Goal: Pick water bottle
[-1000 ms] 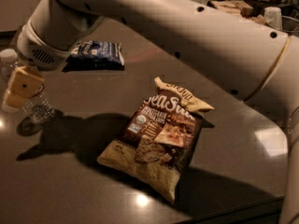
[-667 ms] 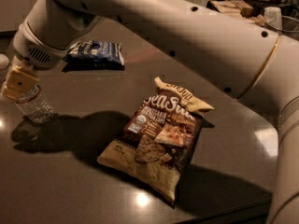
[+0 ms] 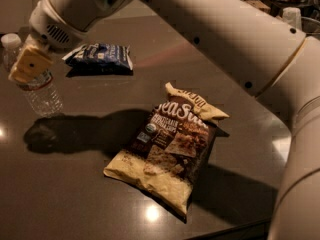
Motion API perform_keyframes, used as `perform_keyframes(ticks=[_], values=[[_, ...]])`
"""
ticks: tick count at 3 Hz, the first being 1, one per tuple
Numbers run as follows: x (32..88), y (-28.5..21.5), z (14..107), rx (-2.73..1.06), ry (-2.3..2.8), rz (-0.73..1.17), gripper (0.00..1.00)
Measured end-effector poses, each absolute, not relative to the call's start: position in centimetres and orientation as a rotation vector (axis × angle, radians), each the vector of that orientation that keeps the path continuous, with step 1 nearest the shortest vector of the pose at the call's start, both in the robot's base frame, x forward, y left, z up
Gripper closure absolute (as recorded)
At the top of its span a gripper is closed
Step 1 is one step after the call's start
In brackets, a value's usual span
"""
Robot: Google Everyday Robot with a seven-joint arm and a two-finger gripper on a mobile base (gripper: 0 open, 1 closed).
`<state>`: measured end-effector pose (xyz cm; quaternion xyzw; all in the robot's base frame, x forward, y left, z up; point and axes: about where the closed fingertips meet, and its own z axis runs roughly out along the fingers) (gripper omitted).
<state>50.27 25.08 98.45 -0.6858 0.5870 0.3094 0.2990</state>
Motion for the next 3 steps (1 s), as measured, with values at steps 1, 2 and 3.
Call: perform_keyframes(ticks=[1, 2, 3], values=[[51.2, 22.8, 101.4, -1.829, 1.535, 0.844, 1.00], [51.6, 19.9, 105.3, -1.857, 1.482, 0.863, 1.00], [51.6, 19.8, 105.5, -1.859, 1.478, 0.863, 1.00]])
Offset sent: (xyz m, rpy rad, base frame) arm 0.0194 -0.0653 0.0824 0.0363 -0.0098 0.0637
